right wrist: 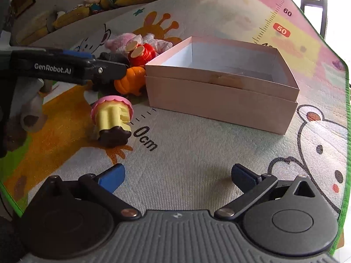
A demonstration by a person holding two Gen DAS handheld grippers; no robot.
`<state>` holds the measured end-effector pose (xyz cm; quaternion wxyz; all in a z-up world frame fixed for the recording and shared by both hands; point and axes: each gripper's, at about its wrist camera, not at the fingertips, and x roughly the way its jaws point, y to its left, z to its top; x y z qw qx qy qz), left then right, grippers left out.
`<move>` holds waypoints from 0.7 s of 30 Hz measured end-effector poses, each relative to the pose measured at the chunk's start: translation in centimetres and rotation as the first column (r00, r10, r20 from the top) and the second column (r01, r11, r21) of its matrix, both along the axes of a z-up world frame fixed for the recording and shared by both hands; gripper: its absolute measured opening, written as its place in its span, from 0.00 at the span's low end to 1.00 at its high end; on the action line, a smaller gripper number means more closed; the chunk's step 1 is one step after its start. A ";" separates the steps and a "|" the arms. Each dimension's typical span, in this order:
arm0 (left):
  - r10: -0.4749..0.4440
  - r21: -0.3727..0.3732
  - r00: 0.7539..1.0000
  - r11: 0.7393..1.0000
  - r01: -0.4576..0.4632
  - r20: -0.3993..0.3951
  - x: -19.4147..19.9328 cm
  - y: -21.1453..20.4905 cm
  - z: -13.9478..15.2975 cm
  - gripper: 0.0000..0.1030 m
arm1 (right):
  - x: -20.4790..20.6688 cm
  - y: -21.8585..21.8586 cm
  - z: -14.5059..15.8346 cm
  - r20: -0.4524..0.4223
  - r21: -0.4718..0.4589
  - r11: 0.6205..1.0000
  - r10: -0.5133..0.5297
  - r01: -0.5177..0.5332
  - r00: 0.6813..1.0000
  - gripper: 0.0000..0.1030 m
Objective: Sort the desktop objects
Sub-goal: 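Grasp the yellow cupcake figure with the right tool while the left tool grasps the orange pumpkin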
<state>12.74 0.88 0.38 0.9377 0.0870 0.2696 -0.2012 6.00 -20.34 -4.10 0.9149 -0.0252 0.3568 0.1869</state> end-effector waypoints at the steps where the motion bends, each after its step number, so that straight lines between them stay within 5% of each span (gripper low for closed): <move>1: -0.012 0.000 1.000 1.000 0.012 -0.010 0.4 0.0 -0.3 1.00 | 0.2 0.1 0.2 0.012 0.005 1.000 0.027 -0.027 1.000 1.00; 7: -0.045 0.028 0.999 0.999 0.045 0.020 1.9 -0.6 -1.2 0.99 | 1.3 1.7 1.1 0.060 0.019 0.975 0.221 -0.223 0.973 0.94; 11: -0.051 0.031 0.999 0.998 0.051 0.005 2.6 -0.5 -1.5 0.73 | 2.9 3.5 0.8 0.031 0.051 0.956 0.287 -0.288 0.958 0.77; 15: -0.075 0.061 0.997 0.995 0.076 -0.009 2.6 -0.1 -1.8 0.73 | 4.0 5.0 0.5 0.040 0.046 0.946 0.318 -0.320 0.947 0.74; 21: -0.114 0.101 0.993 0.988 0.116 -0.025 2.7 -0.6 -2.5 0.74 | 4.3 5.5 0.2 0.043 0.037 0.939 0.341 -0.343 0.939 0.44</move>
